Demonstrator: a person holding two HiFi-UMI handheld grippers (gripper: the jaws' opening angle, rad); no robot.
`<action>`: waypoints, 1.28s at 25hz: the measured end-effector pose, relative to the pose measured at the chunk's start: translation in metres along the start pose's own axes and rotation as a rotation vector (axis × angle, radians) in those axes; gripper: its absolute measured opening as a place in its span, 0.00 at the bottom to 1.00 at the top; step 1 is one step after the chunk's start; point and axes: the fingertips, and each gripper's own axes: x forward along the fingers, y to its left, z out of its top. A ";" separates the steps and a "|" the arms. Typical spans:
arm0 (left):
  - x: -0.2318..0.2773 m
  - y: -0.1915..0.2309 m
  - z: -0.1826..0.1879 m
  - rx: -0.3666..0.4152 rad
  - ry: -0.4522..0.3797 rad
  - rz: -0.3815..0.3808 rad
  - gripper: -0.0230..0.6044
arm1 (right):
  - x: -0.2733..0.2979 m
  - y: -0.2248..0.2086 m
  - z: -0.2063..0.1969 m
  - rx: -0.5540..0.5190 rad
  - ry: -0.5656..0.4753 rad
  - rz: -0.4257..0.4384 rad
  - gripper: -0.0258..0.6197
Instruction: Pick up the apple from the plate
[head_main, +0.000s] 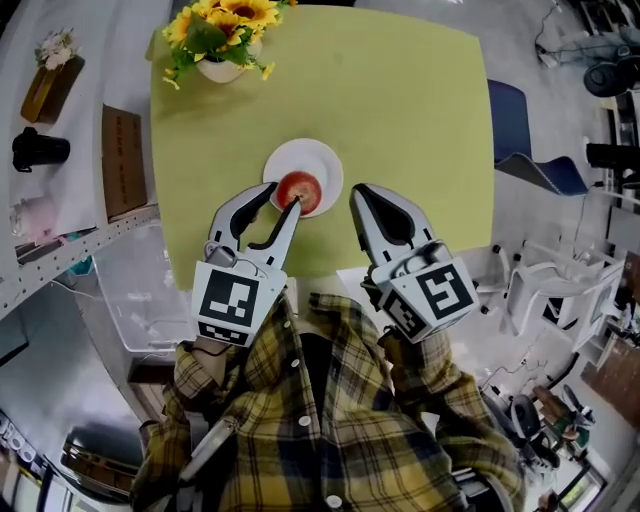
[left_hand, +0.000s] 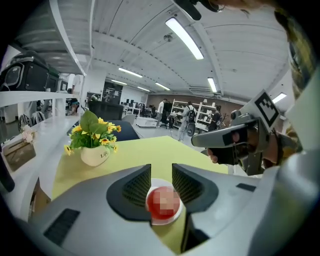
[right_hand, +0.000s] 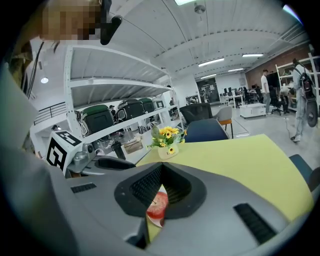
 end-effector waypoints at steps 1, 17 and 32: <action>0.003 0.000 -0.003 0.002 0.005 -0.003 0.23 | 0.001 -0.002 -0.002 -0.001 0.002 -0.002 0.04; 0.038 -0.010 -0.038 -0.010 0.107 -0.061 0.47 | 0.015 -0.033 -0.024 0.041 0.044 -0.029 0.04; 0.069 -0.007 -0.081 -0.019 0.211 -0.057 0.70 | 0.024 -0.059 -0.044 0.075 0.077 -0.048 0.04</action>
